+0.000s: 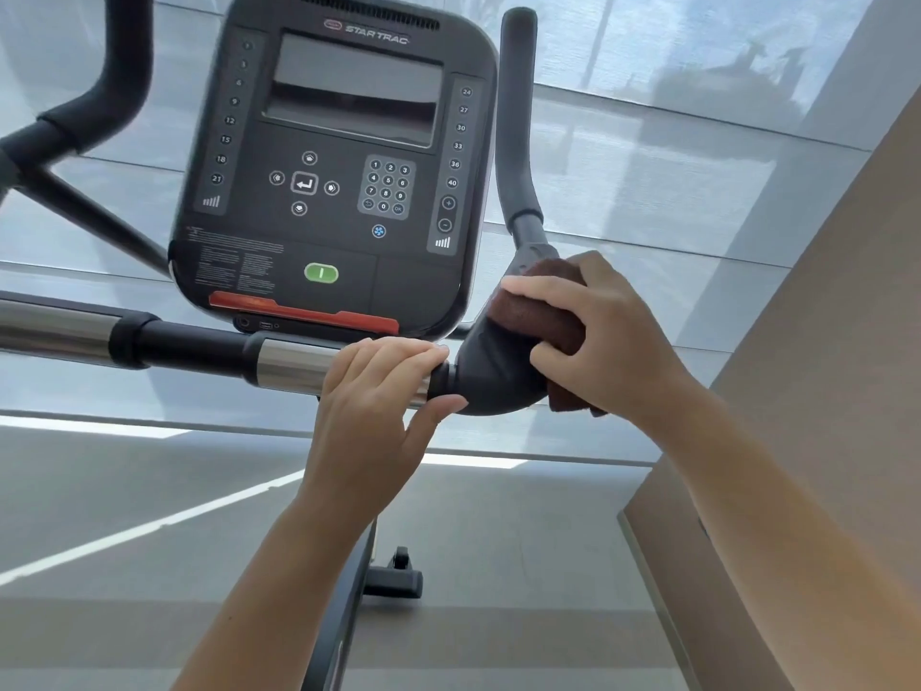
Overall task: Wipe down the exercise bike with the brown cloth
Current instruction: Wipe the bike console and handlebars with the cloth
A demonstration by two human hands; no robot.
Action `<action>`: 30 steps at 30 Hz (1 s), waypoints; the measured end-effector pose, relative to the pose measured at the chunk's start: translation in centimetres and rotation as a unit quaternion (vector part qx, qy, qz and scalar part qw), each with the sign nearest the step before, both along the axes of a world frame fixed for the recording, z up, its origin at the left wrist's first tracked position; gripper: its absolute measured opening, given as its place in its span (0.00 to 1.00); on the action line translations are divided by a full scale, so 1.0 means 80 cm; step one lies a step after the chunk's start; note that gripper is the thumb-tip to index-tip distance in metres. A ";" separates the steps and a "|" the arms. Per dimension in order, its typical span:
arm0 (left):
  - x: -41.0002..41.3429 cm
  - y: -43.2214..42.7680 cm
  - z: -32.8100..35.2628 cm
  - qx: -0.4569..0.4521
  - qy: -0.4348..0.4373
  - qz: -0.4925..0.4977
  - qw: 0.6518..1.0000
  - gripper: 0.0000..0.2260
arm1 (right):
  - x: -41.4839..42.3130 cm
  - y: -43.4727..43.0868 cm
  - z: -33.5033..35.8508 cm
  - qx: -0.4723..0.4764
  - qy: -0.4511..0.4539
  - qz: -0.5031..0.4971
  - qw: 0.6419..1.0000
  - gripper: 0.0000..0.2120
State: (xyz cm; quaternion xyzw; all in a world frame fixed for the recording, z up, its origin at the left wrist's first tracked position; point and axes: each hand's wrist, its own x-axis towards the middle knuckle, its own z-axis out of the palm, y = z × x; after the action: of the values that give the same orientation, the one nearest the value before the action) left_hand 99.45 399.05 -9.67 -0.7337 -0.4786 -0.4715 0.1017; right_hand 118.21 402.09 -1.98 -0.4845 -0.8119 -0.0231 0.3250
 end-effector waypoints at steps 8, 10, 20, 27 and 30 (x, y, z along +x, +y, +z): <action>0.001 -0.002 0.002 -0.012 0.013 0.005 1.000 0.21 | 0.037 0.012 0.007 0.035 0.084 0.063 0.994 0.26; 0.003 -0.002 0.002 -0.012 0.006 0.009 1.000 0.21 | 0.031 0.046 0.022 0.050 0.145 0.022 0.988 0.25; 0.008 -0.002 0.002 0.001 -0.009 0.021 1.000 0.19 | 0.029 0.014 -0.031 0.002 0.188 0.027 0.982 0.26; 0.008 -0.002 0.002 -0.011 -0.004 0.025 1.000 0.20 | 0.047 0.039 -0.025 0.024 0.270 0.020 0.962 0.26; 0.010 -0.002 0.001 -0.012 -0.010 0.026 1.000 0.20 | 0.042 0.074 -0.017 -0.032 0.336 0.030 0.941 0.25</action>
State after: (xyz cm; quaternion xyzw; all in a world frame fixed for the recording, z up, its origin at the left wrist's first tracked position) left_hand 100.22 398.86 -9.55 -0.7172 -0.5040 -0.4705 0.1007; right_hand 121.59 407.97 -3.31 -0.4495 -0.6700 0.1773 0.5636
